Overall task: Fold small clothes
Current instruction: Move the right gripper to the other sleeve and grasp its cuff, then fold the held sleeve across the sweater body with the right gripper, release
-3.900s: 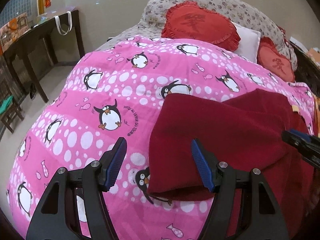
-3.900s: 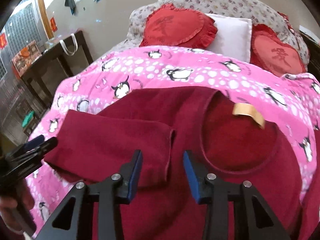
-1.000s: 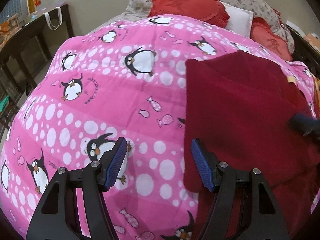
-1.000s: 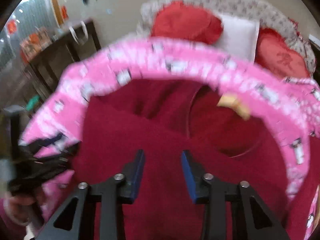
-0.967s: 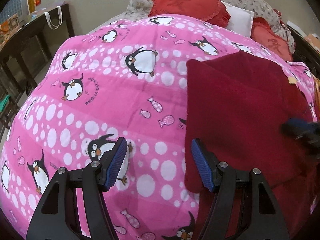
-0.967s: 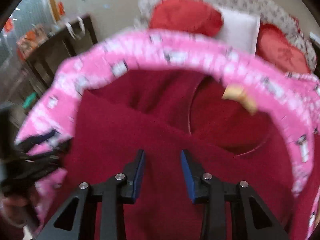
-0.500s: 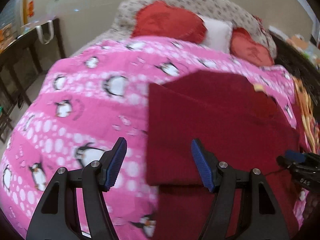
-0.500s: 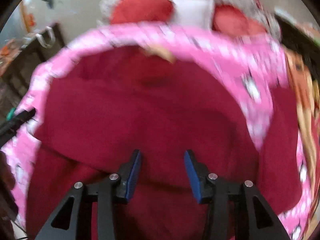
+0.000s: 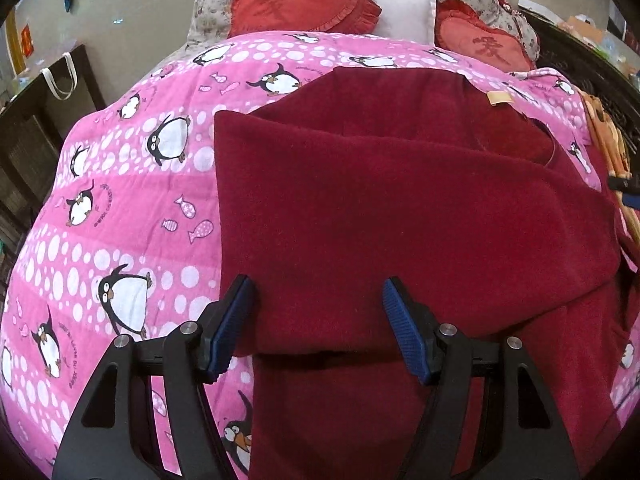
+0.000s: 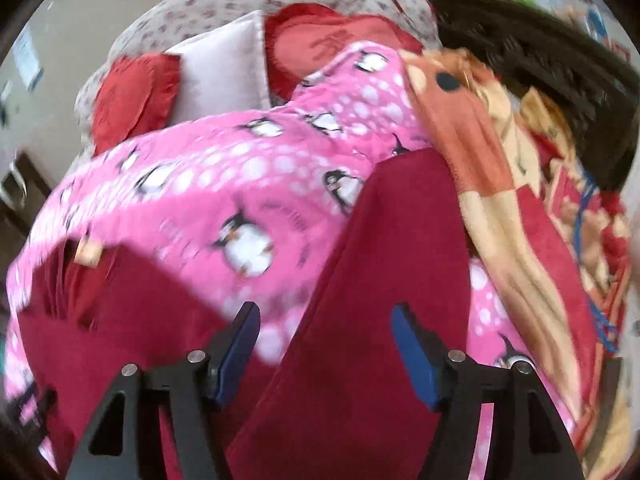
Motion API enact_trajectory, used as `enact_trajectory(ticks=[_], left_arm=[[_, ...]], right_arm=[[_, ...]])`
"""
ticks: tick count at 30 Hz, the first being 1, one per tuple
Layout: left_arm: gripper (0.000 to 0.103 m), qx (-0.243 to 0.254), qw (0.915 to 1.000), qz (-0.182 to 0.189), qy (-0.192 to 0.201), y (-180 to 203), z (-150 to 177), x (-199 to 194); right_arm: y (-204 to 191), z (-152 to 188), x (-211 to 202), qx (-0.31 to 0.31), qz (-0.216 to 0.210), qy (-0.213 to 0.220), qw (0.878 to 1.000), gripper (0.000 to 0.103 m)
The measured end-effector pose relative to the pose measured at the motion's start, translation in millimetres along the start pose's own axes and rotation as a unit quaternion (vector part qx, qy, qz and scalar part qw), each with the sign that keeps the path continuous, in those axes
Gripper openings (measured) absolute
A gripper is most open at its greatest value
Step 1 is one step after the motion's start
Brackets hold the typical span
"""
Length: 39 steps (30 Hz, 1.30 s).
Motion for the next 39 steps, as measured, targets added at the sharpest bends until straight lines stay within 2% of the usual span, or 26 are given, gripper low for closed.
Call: enact_trajectory(ticks=[2, 4, 6, 8, 11, 13, 15, 19, 22, 25, 27, 28, 31, 34, 36, 39], left_arm=[[0.070, 0.001, 1.0000, -0.003, 0.001, 1.6, 0.3, 1.0], [0.071, 0.001, 1.0000, -0.004, 0.001, 2.3, 0.0, 2.2], [0.072, 0.001, 1.0000, -0.002, 0.002, 1.8, 0.0, 2.6], [0.073, -0.001, 1.0000, 0.000, 0.002, 2.9, -0.9, 4.8], [0.073, -0.003, 1.0000, -0.001, 0.001, 2.4, -2.4, 5.5], [0.073, -0.009, 0.9999, 0.004, -0.001, 2.3, -3.4, 3.2], [0.073, -0.018, 0.9998, 0.013, -0.001, -1.9, -4.2, -2.5], [0.073, -0.040, 0.9988, 0.020, 0.022, -16.6, -11.1, -22.6], [0.073, -0.052, 0.9976, 0.016, 0.042, -32.0, -19.5, -38.2], [0.073, -0.075, 0.9953, 0.018, 0.058, -46.9, -25.6, -50.6], [0.073, -0.089, 0.9939, 0.021, 0.062, -54.3, -26.4, -53.8], [0.073, -0.096, 0.9932, 0.024, 0.062, -57.1, -26.1, -54.1], [0.073, -0.118, 0.9908, 0.035, 0.055, -63.4, -19.4, -49.4], [0.073, -0.134, 0.9887, 0.047, 0.049, -65.2, -14.6, -45.3], [0.073, -0.135, 0.9883, 0.051, 0.048, -64.3, -13.3, -44.4], [0.073, -0.128, 0.9890, 0.051, 0.053, -60.2, -18.8, -43.3]], right_arm=[[2.0, -5.9, 15.7, 0.004, -0.015, -0.016, 1.000, 0.066], [7.0, -6.7, 32.4, 0.000, -0.003, -0.032, 0.999, 0.066], [11.1, -6.3, 37.1, 0.016, -0.035, -0.032, 0.999, 0.065], [12.2, -1.4, 36.3, 0.020, -0.078, -0.038, 0.996, 0.052], [17.5, 3.6, 31.4, 0.002, -0.075, -0.046, 0.996, 0.023], [20.9, 4.8, 24.1, 0.003, -0.082, -0.043, 0.996, 0.012], [21.5, 2.5, 13.4, 0.008, -0.095, -0.034, 0.995, 0.009], [-3.9, 2.1, -38.9, -0.015, -0.143, 0.003, 0.990, 0.009], [-46.4, 4.7, -88.9, -0.053, -0.196, 0.034, 0.979, 0.009], [-100.3, 14.4, -135.8, -0.099, -0.261, 0.059, 0.958, 0.009], [-142.7, 36.9, -156.3, -0.144, -0.308, 0.052, 0.939, 0.009], [-160.7, 50.3, -158.5, -0.166, -0.318, 0.047, 0.932, 0.009], [-203.2, 102.2, -138.0, -0.221, -0.324, 0.008, 0.920, 0.010], [-212.9, 150.4, -95.6, -0.244, -0.283, -0.061, 0.926, 0.035], [-204.3, 168.9, -92.6, -0.250, -0.269, -0.061, 0.928, 0.035], [-185.8, 167.3, -105.2, -0.233, -0.268, -0.042, 0.934, 0.042]])
Point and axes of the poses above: each gripper's, at about its wrist camera, not at the fingertips, and x roughly the way its jaws point, y to its right, z to its underside, the point moved 10 cm from there along x, roughly the way its jaws point, and after that the axes turned 6 degrees about x, right-handed, at the moved point
